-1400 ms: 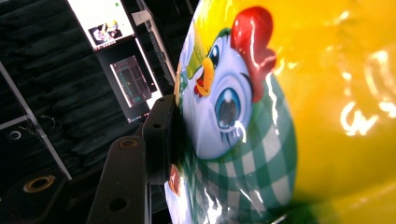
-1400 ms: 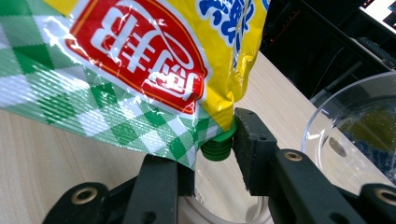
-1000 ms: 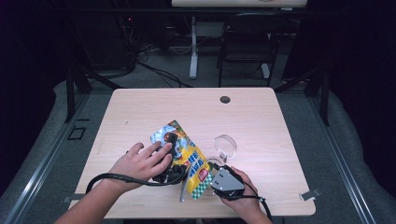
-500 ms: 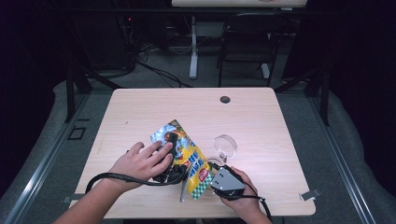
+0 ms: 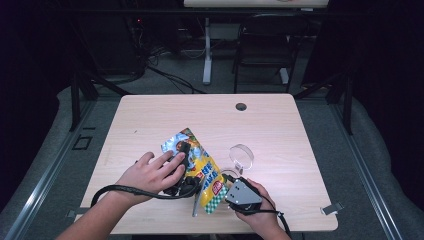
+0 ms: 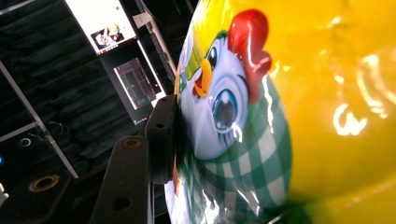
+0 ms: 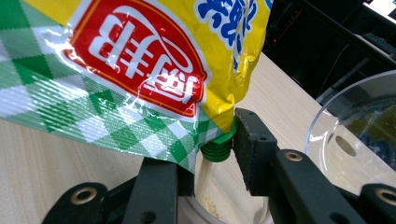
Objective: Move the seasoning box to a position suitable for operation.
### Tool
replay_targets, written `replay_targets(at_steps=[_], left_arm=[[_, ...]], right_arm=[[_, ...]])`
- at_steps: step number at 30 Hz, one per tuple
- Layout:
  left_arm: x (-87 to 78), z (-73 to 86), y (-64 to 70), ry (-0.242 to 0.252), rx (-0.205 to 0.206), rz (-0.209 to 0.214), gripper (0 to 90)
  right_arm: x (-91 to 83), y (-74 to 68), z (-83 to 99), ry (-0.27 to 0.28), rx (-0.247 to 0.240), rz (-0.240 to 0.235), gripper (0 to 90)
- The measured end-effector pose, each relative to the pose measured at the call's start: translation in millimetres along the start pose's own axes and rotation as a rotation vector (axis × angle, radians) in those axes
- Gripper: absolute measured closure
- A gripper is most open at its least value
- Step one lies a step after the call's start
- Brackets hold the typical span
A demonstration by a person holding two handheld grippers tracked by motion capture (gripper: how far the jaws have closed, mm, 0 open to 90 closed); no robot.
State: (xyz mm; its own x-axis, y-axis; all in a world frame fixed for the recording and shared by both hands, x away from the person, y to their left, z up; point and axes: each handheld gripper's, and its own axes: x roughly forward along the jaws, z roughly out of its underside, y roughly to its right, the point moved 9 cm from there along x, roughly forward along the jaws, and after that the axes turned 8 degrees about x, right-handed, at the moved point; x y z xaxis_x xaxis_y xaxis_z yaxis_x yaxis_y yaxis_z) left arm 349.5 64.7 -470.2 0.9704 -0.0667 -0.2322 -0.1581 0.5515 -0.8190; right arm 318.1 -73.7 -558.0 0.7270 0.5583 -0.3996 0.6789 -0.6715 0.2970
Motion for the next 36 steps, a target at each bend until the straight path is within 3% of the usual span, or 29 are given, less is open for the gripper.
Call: replay_targets(at_steps=[10, 11, 36], left_arm=[[0.0, 0.3, -0.6, -0.003, 0.004, -0.006, 57.9], [0.4, 0.2, 1.2, -0.002, -0.010, 0.005, 57.9], [-0.8, -0.9, -5.2, -0.012, 0.034, -0.020, 58.1]], right_arm=[[0.0, -0.8, -0.4, 0.001, 0.008, -0.005, 70.1], [0.2, -0.7, -0.4, 0.002, 0.011, -0.006, 70.1], [0.3, -0.8, -0.5, 0.003, 0.012, -0.002, 70.0]])
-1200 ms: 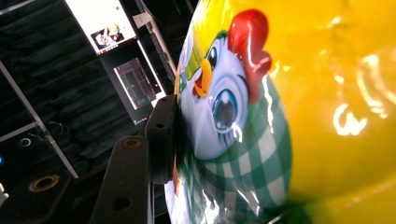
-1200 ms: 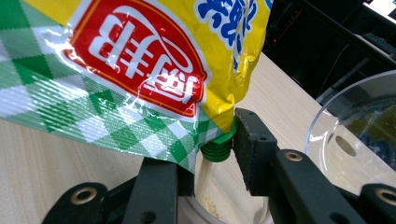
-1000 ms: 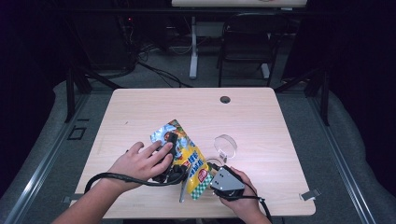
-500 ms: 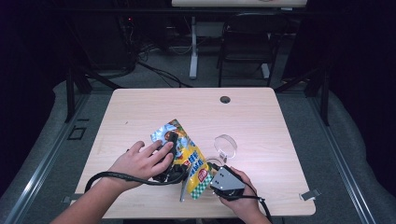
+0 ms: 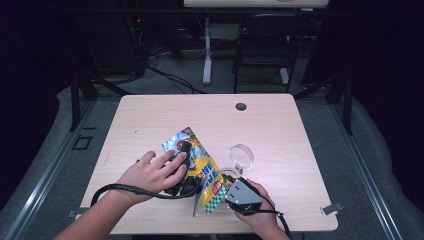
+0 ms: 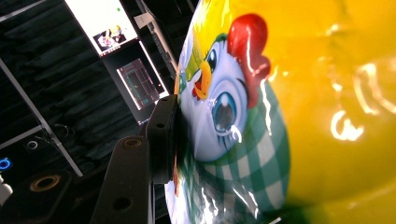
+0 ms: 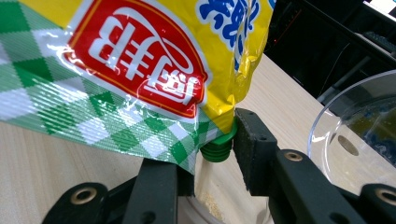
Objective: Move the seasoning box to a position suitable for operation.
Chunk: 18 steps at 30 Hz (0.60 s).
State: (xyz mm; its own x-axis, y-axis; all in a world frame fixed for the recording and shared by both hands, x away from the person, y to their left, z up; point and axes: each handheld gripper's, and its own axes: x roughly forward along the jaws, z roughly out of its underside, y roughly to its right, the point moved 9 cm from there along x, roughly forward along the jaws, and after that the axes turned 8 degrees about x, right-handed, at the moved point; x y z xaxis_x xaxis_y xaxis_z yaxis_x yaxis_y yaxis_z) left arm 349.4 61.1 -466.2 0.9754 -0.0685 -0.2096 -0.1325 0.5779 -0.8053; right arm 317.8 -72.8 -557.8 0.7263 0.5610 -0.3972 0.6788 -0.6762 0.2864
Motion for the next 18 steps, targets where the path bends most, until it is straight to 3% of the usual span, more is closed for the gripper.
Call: replay_targets(at_steps=[10, 18], left_arm=[[-0.6, -0.2, -0.8, -0.004, 0.000, 0.000, 59.7], [-1.5, -0.8, -2.4, -0.014, 0.024, 0.001, 62.2]], right_arm=[[0.0, -0.2, -0.6, 0.005, 0.002, 0.001, 70.0], [-0.3, 0.1, -0.6, 0.006, 0.000, 0.003, 70.0]])
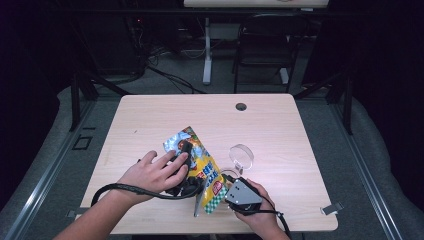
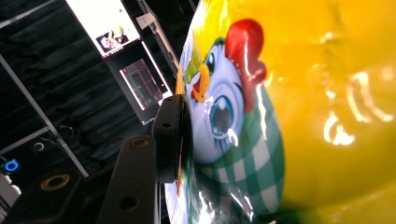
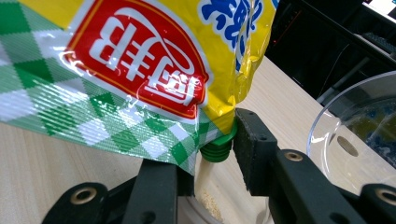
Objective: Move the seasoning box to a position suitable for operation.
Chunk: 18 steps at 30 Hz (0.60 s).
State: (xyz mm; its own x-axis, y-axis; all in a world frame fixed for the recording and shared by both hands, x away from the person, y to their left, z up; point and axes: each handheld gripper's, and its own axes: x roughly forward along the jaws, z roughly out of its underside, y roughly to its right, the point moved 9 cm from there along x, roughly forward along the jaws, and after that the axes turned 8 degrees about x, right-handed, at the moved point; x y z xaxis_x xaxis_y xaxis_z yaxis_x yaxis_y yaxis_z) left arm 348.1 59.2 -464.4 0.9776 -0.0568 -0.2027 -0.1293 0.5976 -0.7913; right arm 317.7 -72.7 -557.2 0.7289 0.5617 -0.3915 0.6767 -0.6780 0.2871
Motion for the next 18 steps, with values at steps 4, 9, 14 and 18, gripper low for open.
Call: replay_targets(at_steps=[4, 9, 14, 18], left_arm=[[-0.4, 0.0, -0.9, -0.001, 0.002, -0.001, 62.4], [-0.4, -0.7, -0.7, 0.004, -0.004, -0.004, 62.5], [-0.4, -0.7, -1.1, 0.005, -0.003, -0.004, 62.5], [-0.1, -0.8, -1.8, 0.005, 0.005, -0.001, 62.5]], right_arm=[[-0.2, 0.2, -0.2, 0.002, 0.000, 0.000, 70.0], [-0.7, 0.1, 0.3, 0.000, 0.002, -0.003, 70.0], [-0.4, 0.0, 0.2, 0.000, 0.003, -0.002, 70.0], [-0.3, 0.2, 0.0, 0.003, 0.007, -0.005, 70.0]])
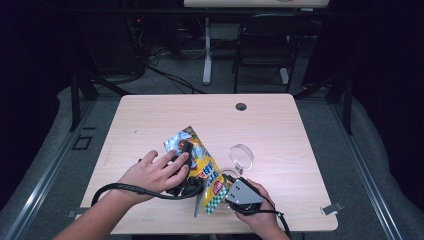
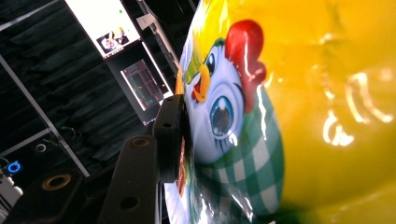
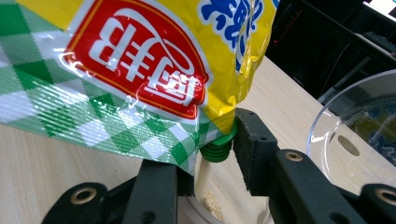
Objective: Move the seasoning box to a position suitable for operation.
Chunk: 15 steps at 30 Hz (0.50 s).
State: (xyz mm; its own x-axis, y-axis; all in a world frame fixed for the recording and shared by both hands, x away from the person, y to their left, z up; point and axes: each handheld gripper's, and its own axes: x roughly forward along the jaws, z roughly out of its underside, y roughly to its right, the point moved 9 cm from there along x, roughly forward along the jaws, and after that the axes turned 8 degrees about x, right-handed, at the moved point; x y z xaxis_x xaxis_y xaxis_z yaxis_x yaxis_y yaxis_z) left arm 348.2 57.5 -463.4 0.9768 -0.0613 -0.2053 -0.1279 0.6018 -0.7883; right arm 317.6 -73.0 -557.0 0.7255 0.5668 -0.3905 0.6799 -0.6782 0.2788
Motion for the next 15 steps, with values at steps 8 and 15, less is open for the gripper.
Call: replay_targets(at_steps=[8, 15], left_arm=[[0.1, -0.3, -0.5, -0.005, 0.005, 0.006, 62.5], [0.4, -1.0, -2.4, -0.004, 0.011, 0.005, 62.6]], right_arm=[[-0.7, 0.3, 0.4, -0.002, 0.013, -0.006, 69.9], [-1.2, 1.1, 0.7, -0.004, 0.021, -0.011, 70.0]])
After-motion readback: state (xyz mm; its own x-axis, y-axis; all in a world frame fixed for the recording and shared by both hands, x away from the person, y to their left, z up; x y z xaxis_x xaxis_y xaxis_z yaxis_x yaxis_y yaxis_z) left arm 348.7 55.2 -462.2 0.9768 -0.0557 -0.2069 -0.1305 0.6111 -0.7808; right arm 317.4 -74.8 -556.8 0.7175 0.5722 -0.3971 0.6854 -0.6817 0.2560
